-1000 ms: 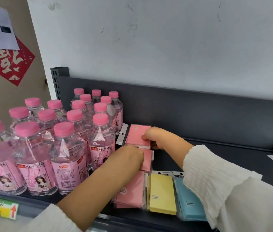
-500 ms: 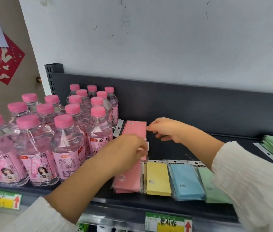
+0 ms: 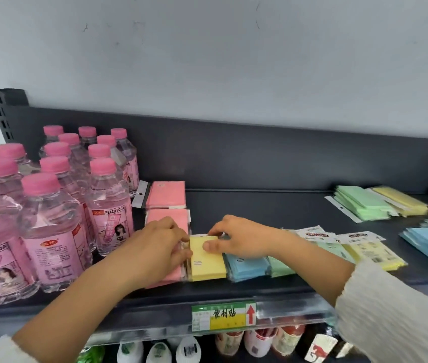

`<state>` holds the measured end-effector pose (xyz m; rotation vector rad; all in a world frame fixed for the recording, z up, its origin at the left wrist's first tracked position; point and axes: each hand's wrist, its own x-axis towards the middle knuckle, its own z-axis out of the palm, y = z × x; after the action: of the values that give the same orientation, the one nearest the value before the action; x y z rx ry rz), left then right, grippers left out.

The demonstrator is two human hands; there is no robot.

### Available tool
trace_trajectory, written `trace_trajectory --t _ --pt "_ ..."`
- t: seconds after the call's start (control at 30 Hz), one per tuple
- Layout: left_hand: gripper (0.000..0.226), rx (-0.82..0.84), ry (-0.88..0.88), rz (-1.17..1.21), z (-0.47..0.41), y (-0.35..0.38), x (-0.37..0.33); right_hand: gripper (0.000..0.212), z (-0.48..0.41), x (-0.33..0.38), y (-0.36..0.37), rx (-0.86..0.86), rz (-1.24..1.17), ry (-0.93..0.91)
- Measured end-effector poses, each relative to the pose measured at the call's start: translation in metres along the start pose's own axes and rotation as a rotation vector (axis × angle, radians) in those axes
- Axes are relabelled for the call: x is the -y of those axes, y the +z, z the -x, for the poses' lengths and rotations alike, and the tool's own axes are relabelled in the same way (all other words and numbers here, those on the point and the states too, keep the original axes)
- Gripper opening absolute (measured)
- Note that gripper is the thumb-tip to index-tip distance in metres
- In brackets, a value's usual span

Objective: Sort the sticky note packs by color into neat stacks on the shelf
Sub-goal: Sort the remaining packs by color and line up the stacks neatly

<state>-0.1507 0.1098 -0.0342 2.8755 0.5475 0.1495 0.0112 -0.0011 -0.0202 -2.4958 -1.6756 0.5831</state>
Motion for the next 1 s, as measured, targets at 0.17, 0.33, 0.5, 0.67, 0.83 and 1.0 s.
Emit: trace_trajectory --t 0.17,0.33,0.5,0.67,0.83,1.0 --pt "0.036 0.029 -0.002 -0.016 -0.005 -0.004 -0.004 0.061 0.003 -0.001 0.01 -0.057 0.039 0.043" --pt "0.031 -0.103 -0.024 -0.093 -0.012 -0.013 -0.016 0.062 0.009 0.0 0.012 -0.11 0.012 0.032" --pt "0.032 -0.202 0.102 -0.048 -0.024 -0.017 -0.057 0.057 0.026 -0.012 -0.009 -0.346 -0.078 -0.036" --pt "0.058 -0.22 0.13 -0.043 -0.044 -0.002 -0.11 0.049 0.065 -0.07 -0.03 -0.427 -0.159 0.001" --pt "0.056 -0.142 0.202 -0.034 -0.071 0.016 -0.181 0.043 0.123 -0.162 -0.039 -0.524 -0.24 0.092" --pt "0.056 -0.083 0.223 -0.026 -0.112 0.042 -0.275 0.041 0.178 -0.273 -0.049 -0.588 -0.319 0.176"
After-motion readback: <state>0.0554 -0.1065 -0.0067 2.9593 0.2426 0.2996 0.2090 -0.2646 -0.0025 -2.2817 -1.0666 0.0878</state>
